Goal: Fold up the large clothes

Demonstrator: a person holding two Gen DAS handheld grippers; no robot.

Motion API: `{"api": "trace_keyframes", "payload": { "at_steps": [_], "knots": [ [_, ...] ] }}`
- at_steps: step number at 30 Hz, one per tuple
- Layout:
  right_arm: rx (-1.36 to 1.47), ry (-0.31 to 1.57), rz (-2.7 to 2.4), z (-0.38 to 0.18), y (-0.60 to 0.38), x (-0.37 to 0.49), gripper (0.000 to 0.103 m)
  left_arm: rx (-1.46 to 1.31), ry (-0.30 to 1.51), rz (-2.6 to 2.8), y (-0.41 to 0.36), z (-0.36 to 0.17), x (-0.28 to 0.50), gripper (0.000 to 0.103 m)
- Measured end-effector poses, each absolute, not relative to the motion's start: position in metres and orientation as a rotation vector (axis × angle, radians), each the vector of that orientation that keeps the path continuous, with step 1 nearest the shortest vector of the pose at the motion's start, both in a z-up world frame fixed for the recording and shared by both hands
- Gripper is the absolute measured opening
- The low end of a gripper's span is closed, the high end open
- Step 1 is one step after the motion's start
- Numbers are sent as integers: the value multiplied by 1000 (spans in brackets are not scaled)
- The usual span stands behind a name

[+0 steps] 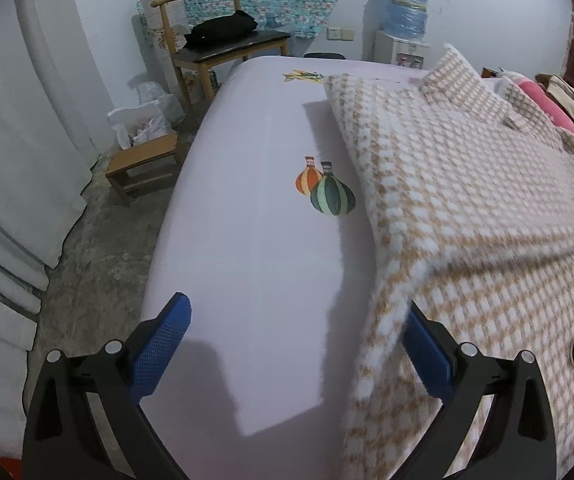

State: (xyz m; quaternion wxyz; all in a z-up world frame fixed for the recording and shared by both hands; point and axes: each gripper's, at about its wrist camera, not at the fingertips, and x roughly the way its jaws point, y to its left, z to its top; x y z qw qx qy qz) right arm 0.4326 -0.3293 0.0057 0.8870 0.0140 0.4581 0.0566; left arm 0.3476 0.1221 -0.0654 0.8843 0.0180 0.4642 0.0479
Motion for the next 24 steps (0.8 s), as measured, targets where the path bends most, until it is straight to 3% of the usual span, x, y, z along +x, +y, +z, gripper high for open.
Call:
{"api": "trace_keyframes", "payload": {
  "at_steps": [5,11,15,19,24],
  "knots": [
    [-29,892,297,18,-294,405,35,41,931,64,122,-57,328,99],
    [-193,1048,312,-45,-272,395,33,-18,848,-7,125,-29,313,99],
    [-213,1022,295,-28,-263,392,36,-52,776,-90,120,-3,316,99],
    [-218,970,338,-20,-245,393,42,-76,759,-219,97,12,344,99],
    [-216,1002,321,-45,-244,401,43,-187,851,-346,73,-3,411,99]
  ]
}}
